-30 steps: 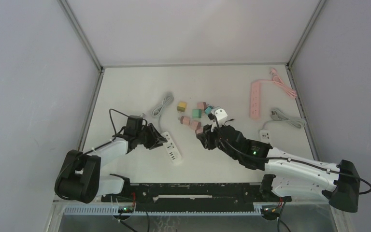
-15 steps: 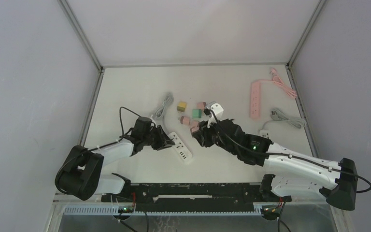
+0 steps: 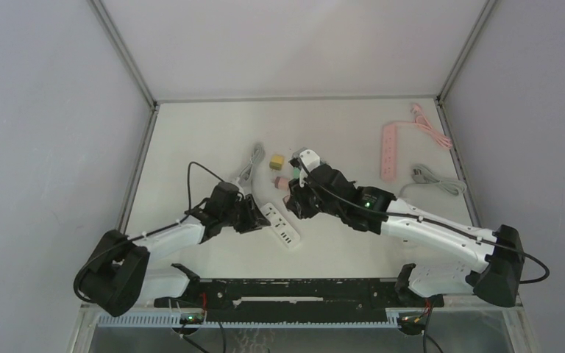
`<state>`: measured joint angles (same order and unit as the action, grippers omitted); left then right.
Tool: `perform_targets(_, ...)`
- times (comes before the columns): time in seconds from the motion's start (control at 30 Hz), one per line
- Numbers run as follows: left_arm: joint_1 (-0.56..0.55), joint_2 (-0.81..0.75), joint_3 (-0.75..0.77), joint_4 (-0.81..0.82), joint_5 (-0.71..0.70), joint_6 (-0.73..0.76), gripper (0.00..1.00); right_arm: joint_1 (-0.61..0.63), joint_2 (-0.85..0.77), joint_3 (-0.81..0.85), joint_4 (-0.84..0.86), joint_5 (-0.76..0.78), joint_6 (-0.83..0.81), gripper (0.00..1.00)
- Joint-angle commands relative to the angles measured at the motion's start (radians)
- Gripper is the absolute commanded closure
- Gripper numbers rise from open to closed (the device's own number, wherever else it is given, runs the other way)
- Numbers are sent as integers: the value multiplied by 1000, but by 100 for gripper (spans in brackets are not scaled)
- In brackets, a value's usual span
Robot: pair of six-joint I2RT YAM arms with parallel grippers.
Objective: Insert the plug
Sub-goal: Adjust the socket at the center of the board.
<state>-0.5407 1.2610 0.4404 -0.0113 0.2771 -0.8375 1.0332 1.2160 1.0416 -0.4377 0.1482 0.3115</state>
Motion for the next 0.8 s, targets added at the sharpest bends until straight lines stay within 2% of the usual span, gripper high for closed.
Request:
perform_targets(0.0,10,-99,39,-86,-73,54,53,-42,48,94,-42,-83,-44,100)
perform_targets(0.17,65,-102,33,-52,-52,51,47,-83,130,170,-98,-138,-76,100)
perform_targets(0.27,114,-69,29,3,-8,29,47,-104,182,225,-137,-161,-94,100)
perform_targets(0.4,127,-6,58,72,4,19,46,-120,256,286,-177,-184,-118,100)
perform_targets(0.6,127,106,110,105,15,32,51,-127,330,342,-201,-219,-144,100)
perform_targets(0.77,124,180,111,135,56,44,58,-141,380,363,-218,-246,-150,100)
